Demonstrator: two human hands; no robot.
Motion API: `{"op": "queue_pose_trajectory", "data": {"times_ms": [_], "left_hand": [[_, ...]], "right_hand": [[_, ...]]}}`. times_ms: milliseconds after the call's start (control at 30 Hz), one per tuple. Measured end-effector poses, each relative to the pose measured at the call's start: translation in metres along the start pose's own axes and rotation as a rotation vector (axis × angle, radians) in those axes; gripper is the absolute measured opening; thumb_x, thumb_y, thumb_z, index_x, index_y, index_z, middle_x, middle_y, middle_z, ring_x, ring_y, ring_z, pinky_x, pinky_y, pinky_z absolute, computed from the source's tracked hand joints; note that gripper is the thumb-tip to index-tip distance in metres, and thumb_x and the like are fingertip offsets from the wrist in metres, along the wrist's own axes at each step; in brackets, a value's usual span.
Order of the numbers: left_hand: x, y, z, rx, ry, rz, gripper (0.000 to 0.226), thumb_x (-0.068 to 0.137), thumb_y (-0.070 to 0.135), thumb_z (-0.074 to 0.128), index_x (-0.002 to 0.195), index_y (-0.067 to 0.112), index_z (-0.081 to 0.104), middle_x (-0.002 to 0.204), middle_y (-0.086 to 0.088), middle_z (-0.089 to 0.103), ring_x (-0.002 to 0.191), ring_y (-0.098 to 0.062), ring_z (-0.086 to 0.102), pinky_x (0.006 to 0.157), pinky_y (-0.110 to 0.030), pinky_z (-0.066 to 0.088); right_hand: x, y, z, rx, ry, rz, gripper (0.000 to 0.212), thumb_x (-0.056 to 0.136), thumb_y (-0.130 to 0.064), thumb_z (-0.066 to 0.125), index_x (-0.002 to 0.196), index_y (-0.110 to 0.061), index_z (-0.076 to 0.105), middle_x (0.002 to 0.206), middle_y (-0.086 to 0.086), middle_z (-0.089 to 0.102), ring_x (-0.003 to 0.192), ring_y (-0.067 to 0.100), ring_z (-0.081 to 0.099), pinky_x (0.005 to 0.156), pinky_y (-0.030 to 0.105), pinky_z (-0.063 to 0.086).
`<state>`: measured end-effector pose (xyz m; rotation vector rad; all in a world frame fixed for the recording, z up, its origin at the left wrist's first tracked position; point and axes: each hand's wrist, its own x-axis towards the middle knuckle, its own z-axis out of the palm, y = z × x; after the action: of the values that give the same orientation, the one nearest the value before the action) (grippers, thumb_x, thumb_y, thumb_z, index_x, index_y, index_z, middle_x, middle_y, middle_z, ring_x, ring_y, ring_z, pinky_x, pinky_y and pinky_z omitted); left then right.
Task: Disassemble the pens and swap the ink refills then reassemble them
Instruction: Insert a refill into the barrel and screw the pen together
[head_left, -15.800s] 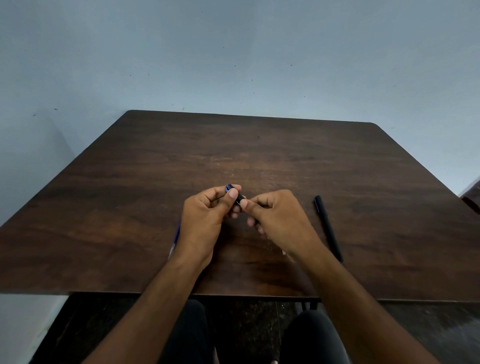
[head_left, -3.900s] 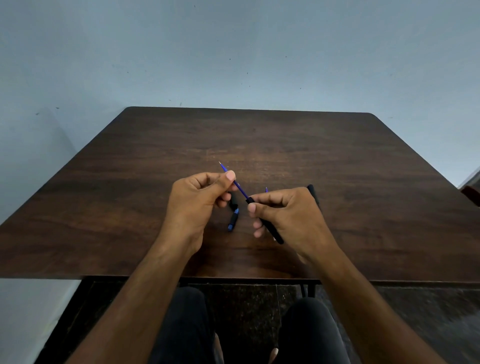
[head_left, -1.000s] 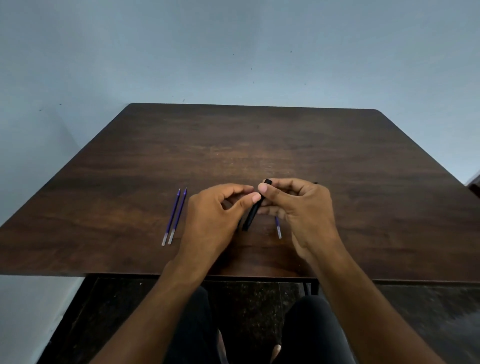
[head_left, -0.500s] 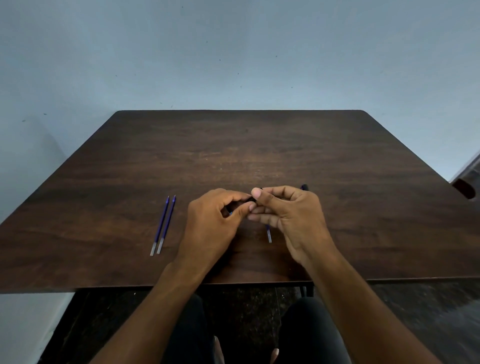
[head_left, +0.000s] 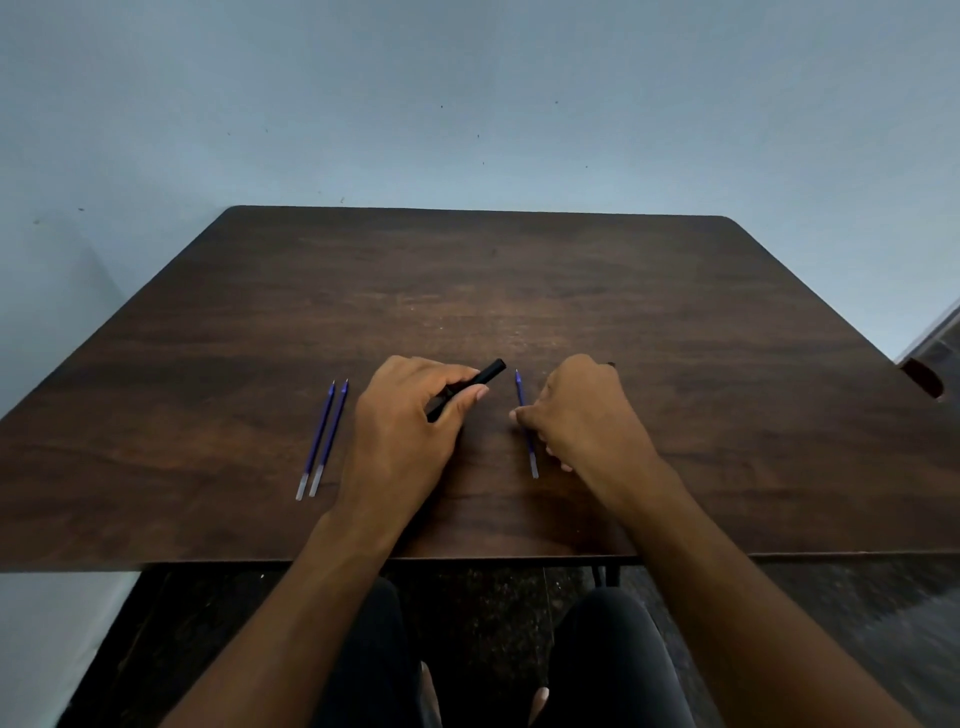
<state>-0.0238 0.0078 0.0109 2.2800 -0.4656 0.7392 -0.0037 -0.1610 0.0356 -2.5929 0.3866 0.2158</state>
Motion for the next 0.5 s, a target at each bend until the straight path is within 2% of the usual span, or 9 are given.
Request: {"op": "queue_pose_trajectory", "data": {"times_ms": [67, 167, 233, 333, 400, 500], "left_hand": [[-0.0004, -0.0005, -0.0006, -0.012, 0.004, -0.008, 0.022, 0.085, 0.031, 0.073, 0.104, 0.019, 0.075, 0.096, 0.009, 0.072, 0.090, -0.003, 0.057, 0.081, -0.009, 0.039], [-0.0008, -0.0017, -0.0009, -0.033, 0.008, -0.023, 0.022, 0.084, 0.031, 0.075, 0.103, 0.020, 0.076, 0.094, 0.013, 0.070, 0.089, -0.001, 0.057, 0.081, -0.008, 0.039], [-0.0009, -0.0030, -0.0009, -0.036, 0.005, -0.035, 0.022, 0.084, 0.033, 0.074, 0.103, 0.022, 0.075, 0.093, 0.019, 0.065, 0.088, 0.002, 0.055, 0.081, -0.005, 0.037], [-0.0014, -0.0035, -0.0006, -0.035, -0.010, -0.044, 0.024, 0.084, 0.037, 0.071, 0.104, 0.024, 0.075, 0.093, 0.024, 0.059, 0.088, 0.005, 0.052, 0.081, -0.002, 0.034], [-0.0016, -0.0033, -0.0006, -0.035, -0.018, -0.040, 0.024, 0.083, 0.036, 0.072, 0.103, 0.024, 0.075, 0.093, 0.021, 0.063, 0.087, 0.005, 0.052, 0.081, -0.002, 0.035], [-0.0013, -0.0024, -0.0011, -0.045, -0.042, -0.046, 0.024, 0.082, 0.034, 0.074, 0.102, 0.023, 0.076, 0.093, 0.015, 0.068, 0.087, 0.003, 0.054, 0.079, -0.005, 0.037]], "right_hand": [[0.0044, -0.0046, 0.0016, -0.077, 0.013, 0.017, 0.042, 0.086, -0.042, 0.077, 0.069, -0.012, 0.053, 0.072, 0.007, 0.063, 0.058, 0.019, 0.060, 0.046, 0.028, 0.046], [0.0047, -0.0064, -0.0002, -0.065, 0.041, 0.046, 0.039, 0.083, -0.035, 0.080, 0.069, -0.012, 0.052, 0.077, 0.008, 0.067, 0.063, 0.020, 0.062, 0.044, 0.027, 0.042], [0.0024, -0.0066, -0.0017, -0.031, 0.042, 0.045, 0.037, 0.079, -0.033, 0.082, 0.069, -0.012, 0.054, 0.073, 0.007, 0.063, 0.059, 0.017, 0.058, 0.042, 0.026, 0.036], [-0.0004, -0.0063, -0.0034, 0.019, 0.009, 0.058, 0.037, 0.077, -0.033, 0.083, 0.069, -0.010, 0.055, 0.073, 0.007, 0.059, 0.059, 0.018, 0.056, 0.043, 0.027, 0.038], [-0.0016, -0.0069, -0.0047, 0.012, -0.012, 0.058, 0.038, 0.078, -0.035, 0.082, 0.069, -0.010, 0.055, 0.073, 0.007, 0.059, 0.060, 0.017, 0.056, 0.044, 0.027, 0.038], [-0.0031, -0.0049, -0.0059, 0.054, 0.008, 0.053, 0.039, 0.079, -0.035, 0.080, 0.064, -0.009, 0.055, 0.061, 0.005, 0.056, 0.050, 0.015, 0.052, 0.042, 0.024, 0.037]]}}
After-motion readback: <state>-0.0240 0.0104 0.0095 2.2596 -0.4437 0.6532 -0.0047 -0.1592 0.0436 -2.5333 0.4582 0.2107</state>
